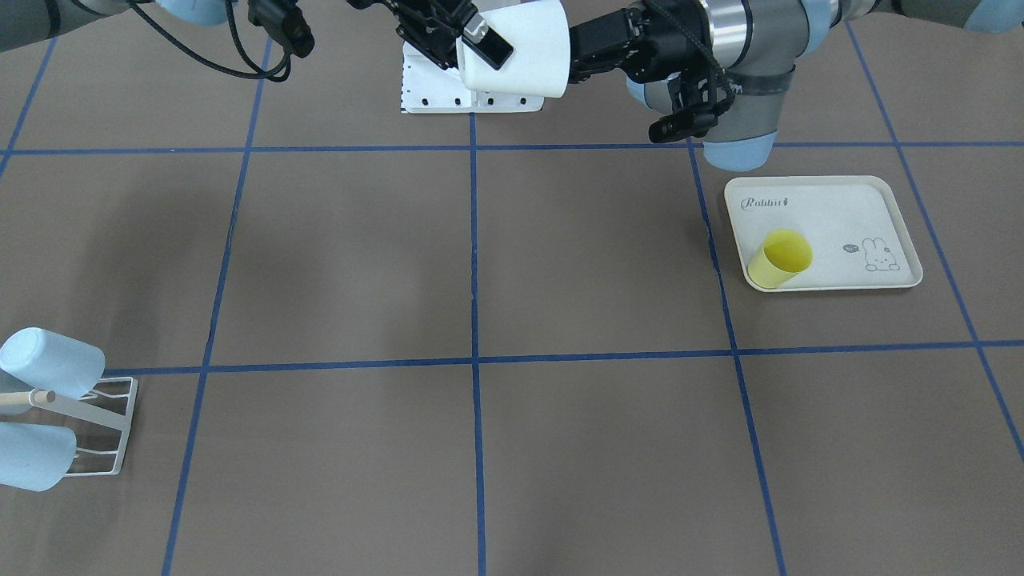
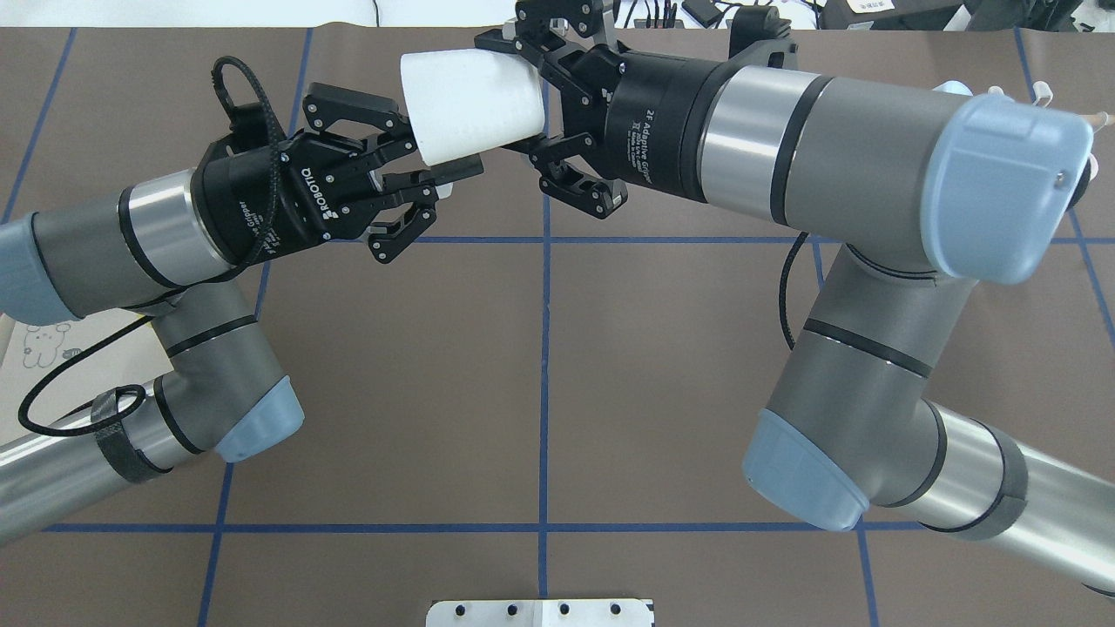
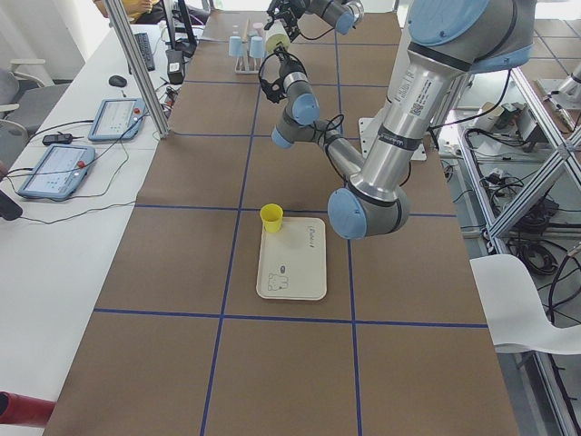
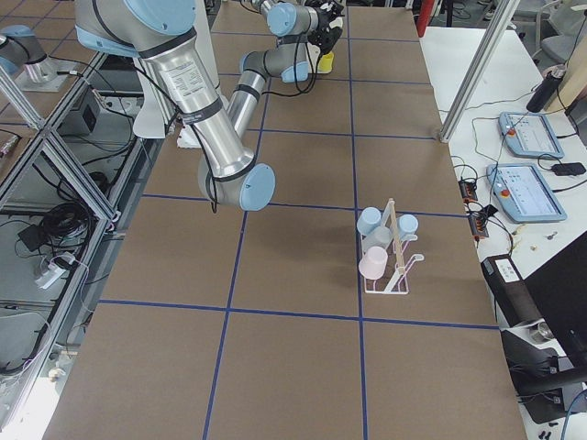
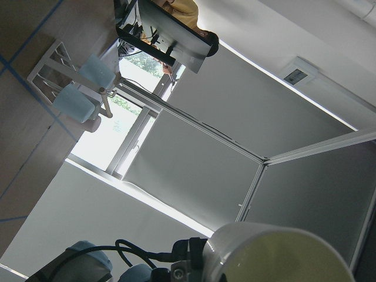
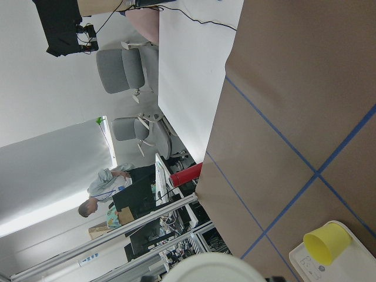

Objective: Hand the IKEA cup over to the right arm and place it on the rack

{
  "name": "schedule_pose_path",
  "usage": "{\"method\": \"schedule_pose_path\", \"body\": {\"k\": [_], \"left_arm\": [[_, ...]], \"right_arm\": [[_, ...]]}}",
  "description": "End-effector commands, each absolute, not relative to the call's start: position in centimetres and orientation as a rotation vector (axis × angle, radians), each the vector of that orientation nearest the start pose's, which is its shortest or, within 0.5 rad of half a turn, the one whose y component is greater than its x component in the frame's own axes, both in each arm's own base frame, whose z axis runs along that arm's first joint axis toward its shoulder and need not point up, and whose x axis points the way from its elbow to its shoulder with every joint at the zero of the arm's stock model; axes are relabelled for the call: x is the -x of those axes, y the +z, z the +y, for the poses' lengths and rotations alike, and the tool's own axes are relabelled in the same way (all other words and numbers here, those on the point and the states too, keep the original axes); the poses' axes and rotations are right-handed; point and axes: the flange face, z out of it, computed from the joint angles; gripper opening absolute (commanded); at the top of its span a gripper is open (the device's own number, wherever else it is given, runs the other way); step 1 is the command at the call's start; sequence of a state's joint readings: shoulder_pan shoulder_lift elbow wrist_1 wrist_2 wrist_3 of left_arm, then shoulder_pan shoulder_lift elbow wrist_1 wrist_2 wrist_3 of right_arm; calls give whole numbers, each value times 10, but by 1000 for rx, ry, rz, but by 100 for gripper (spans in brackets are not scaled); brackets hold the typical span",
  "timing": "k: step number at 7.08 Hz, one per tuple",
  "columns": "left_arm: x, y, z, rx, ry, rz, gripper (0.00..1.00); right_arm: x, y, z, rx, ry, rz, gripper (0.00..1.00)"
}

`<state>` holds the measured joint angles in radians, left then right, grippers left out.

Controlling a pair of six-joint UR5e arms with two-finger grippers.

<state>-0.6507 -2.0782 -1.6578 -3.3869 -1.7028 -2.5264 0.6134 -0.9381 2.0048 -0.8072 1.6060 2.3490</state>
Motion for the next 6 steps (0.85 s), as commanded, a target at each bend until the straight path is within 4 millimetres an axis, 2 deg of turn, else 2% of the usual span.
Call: {"method": "schedule_pose_path", "body": {"k": [1, 2, 3, 4, 5, 6], "left_arm": [[-339, 174, -412, 433, -569, 2447, 69], [-337, 175, -415, 406, -573, 2446, 69], [-340, 183, -424, 374, -613, 2434, 69], [-349, 197, -436, 311, -652, 2403, 69], [-347, 205, -441, 261, -654, 2389, 69], [-343, 206, -443, 252, -657, 2389, 69]], "right_arm": [[343, 41, -401, 185, 932, -1925, 0], [338, 43, -405, 161, 933, -1925, 0], [323, 53, -418, 126, 954, -1912, 0], [307, 73, -430, 107, 973, -1880, 0], [288, 98, -451, 63, 1003, -1827, 0], [268, 138, -472, -38, 994, -1730, 0]]}}
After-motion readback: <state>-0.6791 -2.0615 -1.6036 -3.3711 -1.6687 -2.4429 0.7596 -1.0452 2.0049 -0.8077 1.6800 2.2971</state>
